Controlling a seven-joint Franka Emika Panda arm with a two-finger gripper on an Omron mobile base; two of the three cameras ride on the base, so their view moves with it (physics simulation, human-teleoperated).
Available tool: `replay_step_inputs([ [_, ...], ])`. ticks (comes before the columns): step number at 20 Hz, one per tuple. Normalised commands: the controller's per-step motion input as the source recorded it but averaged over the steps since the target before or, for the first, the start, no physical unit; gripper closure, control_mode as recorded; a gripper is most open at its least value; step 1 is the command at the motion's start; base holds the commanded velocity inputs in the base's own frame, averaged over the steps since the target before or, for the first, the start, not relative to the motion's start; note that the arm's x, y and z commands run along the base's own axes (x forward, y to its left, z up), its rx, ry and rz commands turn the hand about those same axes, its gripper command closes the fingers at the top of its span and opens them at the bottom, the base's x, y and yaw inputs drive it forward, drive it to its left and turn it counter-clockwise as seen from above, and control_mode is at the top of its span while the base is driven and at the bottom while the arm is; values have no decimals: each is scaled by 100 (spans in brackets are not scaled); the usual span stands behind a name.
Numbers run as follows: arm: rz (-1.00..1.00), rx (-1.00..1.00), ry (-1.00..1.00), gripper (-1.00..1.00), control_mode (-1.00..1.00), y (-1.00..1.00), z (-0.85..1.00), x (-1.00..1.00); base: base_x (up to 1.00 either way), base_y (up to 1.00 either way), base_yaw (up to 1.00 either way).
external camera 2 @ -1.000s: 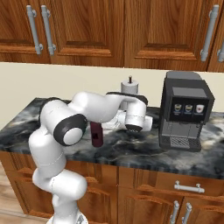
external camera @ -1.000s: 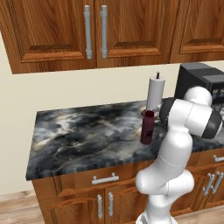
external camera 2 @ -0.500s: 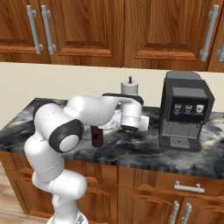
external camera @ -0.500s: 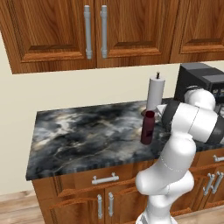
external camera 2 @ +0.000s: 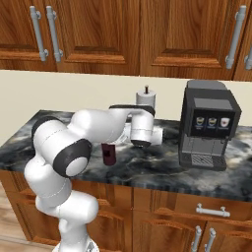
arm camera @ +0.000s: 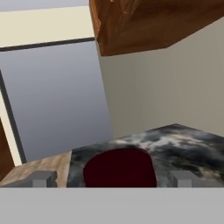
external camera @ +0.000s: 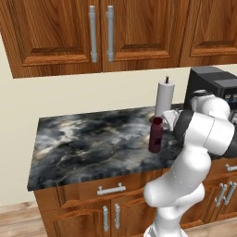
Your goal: There is a wine glass and glass cup on the dining counter. Place the wine bottle next to the wine glass and the juice bottle next to the glass cup.
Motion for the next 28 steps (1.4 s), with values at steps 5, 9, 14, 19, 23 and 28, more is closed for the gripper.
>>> replay_step_inputs([
  [5, -1, -5, 0, -100, -100, 16, 0, 0, 0, 0, 0],
  [9, 0, -1, 0, -100, -100, 13, -2, -1, 0, 0, 0],
  [14, 0, 0, 0, 100, -100, 9, -13, 0, 0, 0, 0],
  [19, 0, 0, -2, 100, -100, -7, 26, -44, 0, 0, 0],
  [23, 0, 4, -9, 100, -100, -20, 75, -94, 0, 0, 0],
  [28, -5, 9, -5, 100, -100, -8, 97, -100, 0, 0, 0],
])
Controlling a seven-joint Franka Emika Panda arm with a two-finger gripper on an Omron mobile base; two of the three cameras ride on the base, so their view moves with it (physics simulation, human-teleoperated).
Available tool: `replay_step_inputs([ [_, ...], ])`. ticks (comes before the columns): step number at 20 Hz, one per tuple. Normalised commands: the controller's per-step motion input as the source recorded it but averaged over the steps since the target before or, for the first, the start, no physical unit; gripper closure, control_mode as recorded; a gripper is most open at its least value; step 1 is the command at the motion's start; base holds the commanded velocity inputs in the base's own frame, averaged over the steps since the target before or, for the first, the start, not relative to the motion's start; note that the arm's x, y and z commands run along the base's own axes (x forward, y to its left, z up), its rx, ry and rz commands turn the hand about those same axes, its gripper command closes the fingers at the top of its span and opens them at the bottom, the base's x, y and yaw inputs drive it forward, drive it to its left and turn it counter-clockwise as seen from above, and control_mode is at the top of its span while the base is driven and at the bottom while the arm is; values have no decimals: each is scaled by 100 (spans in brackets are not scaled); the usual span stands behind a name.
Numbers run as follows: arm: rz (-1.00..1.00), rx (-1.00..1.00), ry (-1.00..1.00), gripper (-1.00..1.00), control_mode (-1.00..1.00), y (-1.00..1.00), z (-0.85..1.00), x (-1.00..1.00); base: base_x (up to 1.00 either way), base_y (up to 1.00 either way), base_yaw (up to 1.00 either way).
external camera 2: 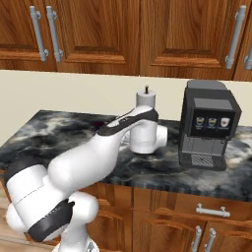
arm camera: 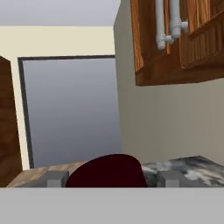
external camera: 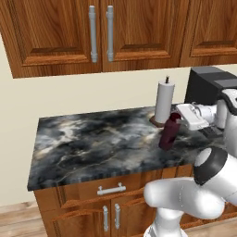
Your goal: There is a wine glass and glass cup on the dining counter. Place the wine bottle next to the wine glass and the juice bottle next to the glass cup.
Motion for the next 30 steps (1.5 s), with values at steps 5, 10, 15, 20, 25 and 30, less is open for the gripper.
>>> replay_step_inputs([
  [5, -11, 9, 0, 100, -100, 0, 91, -100, 0, 0, 0],
  [10, -8, 4, 0, 100, -100, 21, 51, -100, 0, 0, 0],
  [15, 0, 0, 0, 100, 100, 0, 0, 0, -93, 89, 0],
  [20, 0, 0, 0, 100, 100, 0, 0, 0, -60, 100, 30],
  [25, 0, 0, 0, 100, 100, 0, 0, 0, -55, 100, 76],
  [30, 0, 0, 0, 100, 100, 0, 0, 0, -43, 95, 86],
])
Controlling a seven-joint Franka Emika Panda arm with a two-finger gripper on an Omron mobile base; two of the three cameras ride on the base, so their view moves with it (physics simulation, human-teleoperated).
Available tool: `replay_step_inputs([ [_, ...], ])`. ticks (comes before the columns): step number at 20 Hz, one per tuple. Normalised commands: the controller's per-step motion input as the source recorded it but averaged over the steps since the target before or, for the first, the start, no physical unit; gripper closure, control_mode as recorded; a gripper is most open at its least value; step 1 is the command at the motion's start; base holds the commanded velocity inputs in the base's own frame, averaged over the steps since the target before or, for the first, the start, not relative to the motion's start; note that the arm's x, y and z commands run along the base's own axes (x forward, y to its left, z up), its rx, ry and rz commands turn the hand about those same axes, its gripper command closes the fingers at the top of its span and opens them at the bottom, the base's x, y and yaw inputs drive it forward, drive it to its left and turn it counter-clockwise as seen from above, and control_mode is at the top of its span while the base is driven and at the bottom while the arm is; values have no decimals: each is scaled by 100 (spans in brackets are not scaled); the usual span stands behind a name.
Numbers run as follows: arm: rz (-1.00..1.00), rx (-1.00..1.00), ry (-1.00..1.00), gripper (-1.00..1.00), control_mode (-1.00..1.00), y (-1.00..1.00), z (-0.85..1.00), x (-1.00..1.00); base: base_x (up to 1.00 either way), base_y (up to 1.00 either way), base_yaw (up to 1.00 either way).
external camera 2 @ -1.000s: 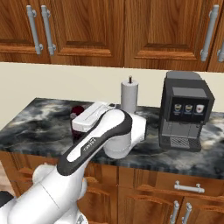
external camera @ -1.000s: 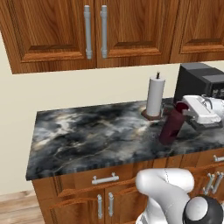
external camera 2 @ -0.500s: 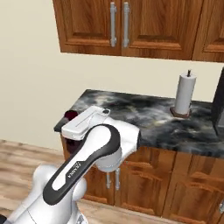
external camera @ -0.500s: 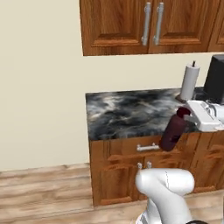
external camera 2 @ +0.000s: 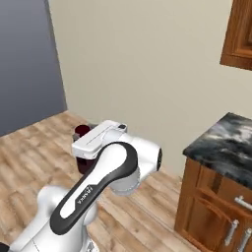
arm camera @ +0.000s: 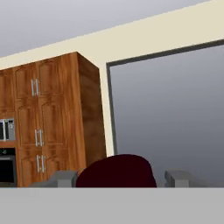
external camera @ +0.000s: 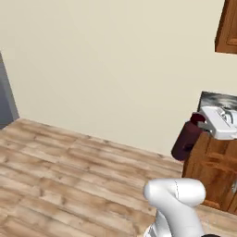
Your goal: There is a wine glass and glass cup on the dining counter. Place the wine bottle next to the wine glass and the juice bottle next to the glass cup.
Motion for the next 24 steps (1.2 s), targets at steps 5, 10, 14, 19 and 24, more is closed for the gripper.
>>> replay_step_inputs([
  [5, 0, 0, 0, 100, 100, 0, 0, 0, -34, 74, 92],
  [10, 0, 0, 0, 100, 100, 0, 0, 0, -21, 60, 93],
  [14, 0, 0, 0, 100, 100, 0, 0, 0, -1, 34, 89],
  [19, 0, 0, 0, 100, 100, 0, 0, 0, 61, 0, 77],
  [24, 0, 0, 0, 100, 100, 0, 0, 0, 79, 0, 73],
])
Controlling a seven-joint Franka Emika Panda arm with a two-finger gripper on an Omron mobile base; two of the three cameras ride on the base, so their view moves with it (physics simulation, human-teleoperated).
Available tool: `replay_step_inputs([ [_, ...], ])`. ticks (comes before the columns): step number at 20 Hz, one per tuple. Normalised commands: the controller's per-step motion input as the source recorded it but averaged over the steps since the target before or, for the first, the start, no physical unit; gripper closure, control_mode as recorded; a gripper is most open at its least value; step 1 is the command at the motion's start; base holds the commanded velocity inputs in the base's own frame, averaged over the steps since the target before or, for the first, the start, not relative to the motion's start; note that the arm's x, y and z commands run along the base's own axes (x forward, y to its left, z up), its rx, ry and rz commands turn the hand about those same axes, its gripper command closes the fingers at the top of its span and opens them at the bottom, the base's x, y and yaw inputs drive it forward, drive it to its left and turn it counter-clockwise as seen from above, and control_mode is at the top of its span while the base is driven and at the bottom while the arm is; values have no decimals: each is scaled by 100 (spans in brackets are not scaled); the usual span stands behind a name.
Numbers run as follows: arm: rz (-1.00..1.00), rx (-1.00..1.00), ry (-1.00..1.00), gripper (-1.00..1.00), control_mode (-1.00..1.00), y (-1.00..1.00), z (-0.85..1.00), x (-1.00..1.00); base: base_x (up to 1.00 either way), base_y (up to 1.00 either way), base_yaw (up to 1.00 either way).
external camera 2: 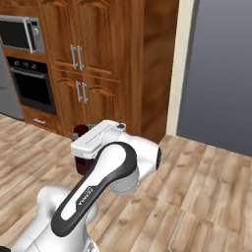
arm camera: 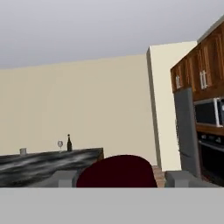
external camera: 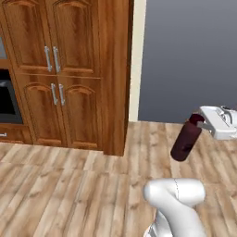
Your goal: There is a wine glass and glass cup on the dining counter. Place the wine bottle next to the wine glass and the juice bottle next to the glass cup.
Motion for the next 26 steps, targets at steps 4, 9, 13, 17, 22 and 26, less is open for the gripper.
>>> replay_step_inputs([
  [4, 0, 0, 0, 100, 100, 0, 0, 0, 67, 6, 73],
  [9, 0, 0, 0, 100, 100, 0, 0, 0, 60, 26, 69],
  [13, 0, 0, 0, 100, 100, 0, 0, 0, 91, 17, 59],
  [17, 0, 0, 0, 100, 100, 0, 0, 0, 100, 1, 55],
  [22, 0, 0, 0, 100, 100, 0, 0, 0, 100, 0, 51],
  [26, 0, 0, 0, 100, 100, 0, 0, 0, 100, 0, 51],
])
